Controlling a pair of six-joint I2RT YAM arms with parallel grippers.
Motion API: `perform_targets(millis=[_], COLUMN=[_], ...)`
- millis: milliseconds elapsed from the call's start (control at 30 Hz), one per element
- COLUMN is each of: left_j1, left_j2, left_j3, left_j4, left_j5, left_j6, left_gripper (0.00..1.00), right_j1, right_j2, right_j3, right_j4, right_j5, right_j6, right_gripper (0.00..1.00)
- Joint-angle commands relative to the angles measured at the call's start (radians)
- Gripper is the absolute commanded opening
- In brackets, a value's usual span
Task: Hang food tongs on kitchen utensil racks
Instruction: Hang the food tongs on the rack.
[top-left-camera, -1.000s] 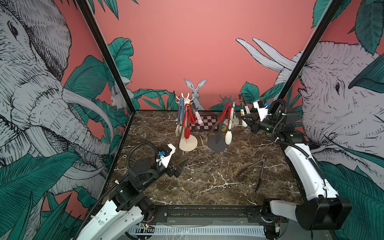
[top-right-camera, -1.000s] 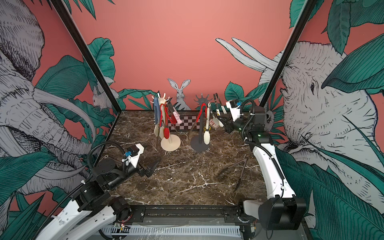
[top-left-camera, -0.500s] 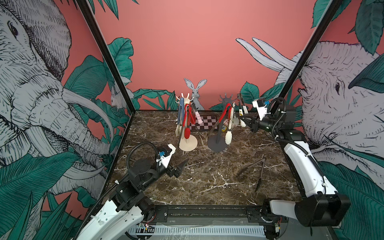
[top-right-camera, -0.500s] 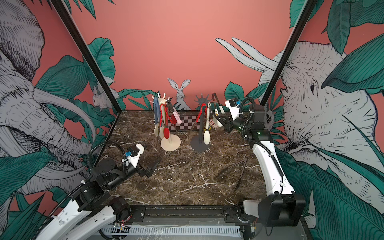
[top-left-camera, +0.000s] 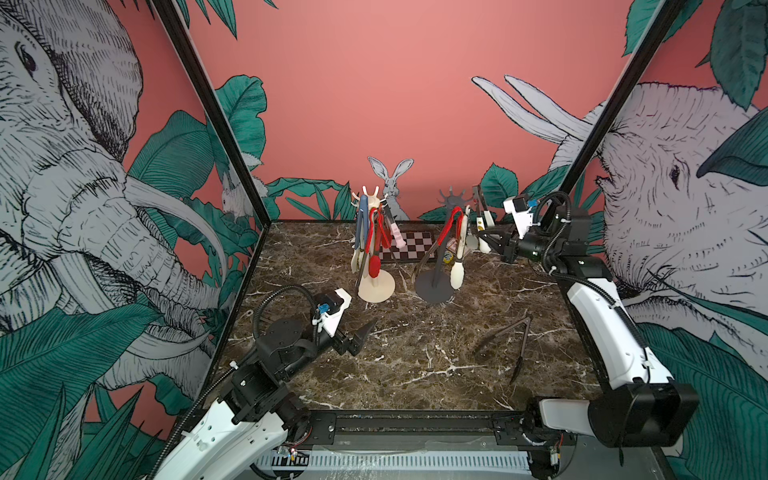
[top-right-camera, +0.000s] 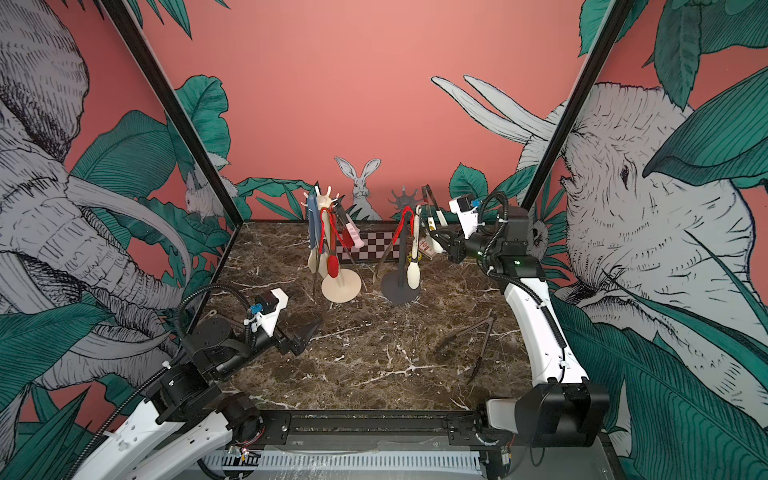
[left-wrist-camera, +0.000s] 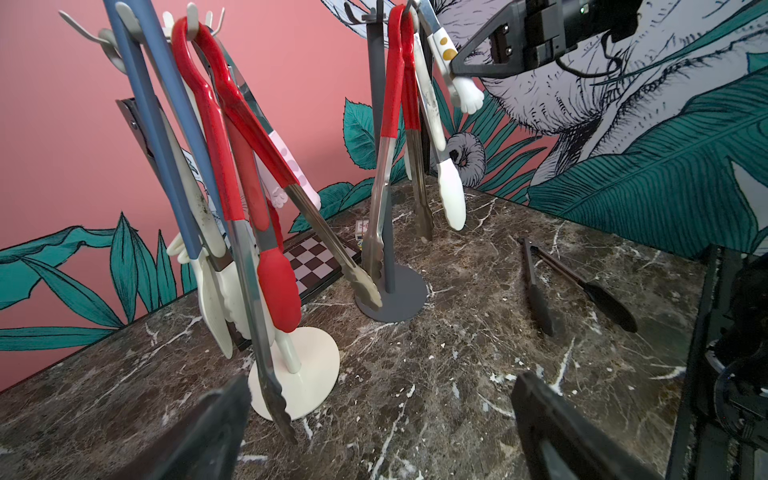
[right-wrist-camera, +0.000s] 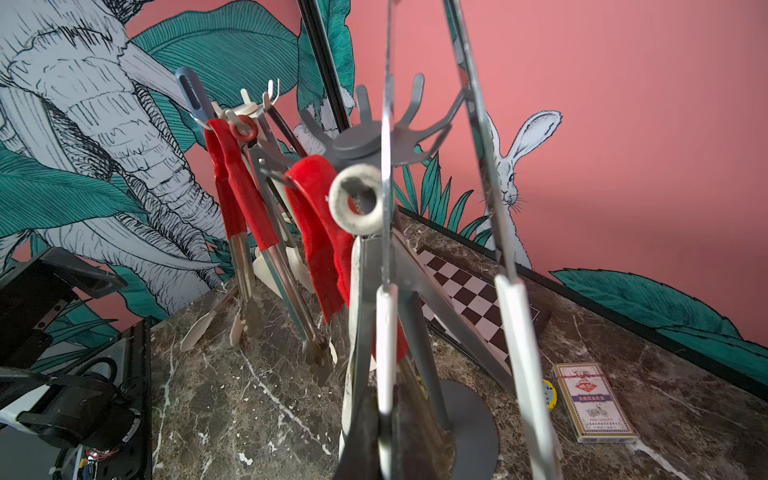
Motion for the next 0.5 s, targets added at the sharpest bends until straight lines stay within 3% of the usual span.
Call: perform_targets(millis=[0, 467], left_j1=[-0.001, -0.001], left_j2=[-0.012, -0.017], left_j3=[-0.006, -0.005], left_j4=[0.014, 0.005], left_j5=[0.001, -0.004], left_j6=[0.008, 0.008], left_gripper=[1.0, 1.0], right_j1=[-0.004, -0.005], right_j2=[0.007, 0.05], right_j3=[0.03, 0.048], right_j4=[0.027, 0.016], right_j5=[-0.04, -0.072], right_j6=[-0.011, -0.007], right_gripper=[0.0, 0.0])
